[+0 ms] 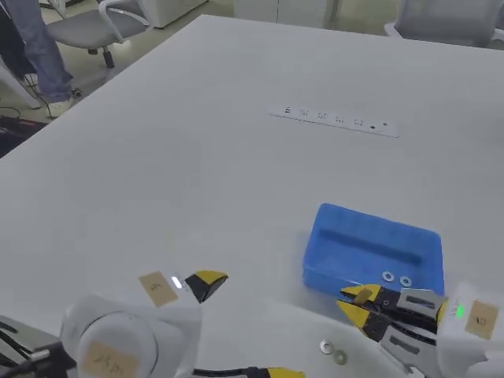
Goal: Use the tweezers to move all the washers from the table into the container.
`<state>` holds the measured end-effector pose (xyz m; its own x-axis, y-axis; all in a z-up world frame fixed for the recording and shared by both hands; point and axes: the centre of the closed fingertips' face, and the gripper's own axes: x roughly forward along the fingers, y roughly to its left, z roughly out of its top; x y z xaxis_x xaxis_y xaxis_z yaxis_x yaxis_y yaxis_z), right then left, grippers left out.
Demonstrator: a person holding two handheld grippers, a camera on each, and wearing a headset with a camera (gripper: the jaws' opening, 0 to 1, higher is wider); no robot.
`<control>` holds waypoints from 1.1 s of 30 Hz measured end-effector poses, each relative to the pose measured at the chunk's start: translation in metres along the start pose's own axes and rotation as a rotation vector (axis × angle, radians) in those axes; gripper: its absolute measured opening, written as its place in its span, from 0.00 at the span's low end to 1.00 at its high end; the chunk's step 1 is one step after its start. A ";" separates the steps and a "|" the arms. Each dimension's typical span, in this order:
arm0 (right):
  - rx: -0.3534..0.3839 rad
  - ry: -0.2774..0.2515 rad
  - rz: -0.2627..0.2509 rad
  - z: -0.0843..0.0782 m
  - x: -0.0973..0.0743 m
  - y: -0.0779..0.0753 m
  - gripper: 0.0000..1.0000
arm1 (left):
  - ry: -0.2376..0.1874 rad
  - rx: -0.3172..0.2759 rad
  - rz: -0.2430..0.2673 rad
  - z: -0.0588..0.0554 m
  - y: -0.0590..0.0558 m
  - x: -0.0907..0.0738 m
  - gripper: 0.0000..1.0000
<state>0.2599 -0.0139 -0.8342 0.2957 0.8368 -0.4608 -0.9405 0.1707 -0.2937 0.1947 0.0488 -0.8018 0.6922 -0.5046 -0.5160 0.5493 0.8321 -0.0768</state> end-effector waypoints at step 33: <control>0.653 -0.066 0.004 -0.006 -0.025 0.004 0.04 | -0.008 0.007 0.003 0.002 0.001 -0.001 0.77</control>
<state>0.2498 -0.0372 -0.8294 0.3003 0.8649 -0.4022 -0.8559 0.4305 0.2867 0.1956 0.0501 -0.7998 0.6977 -0.5042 -0.5089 0.5506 0.8319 -0.0695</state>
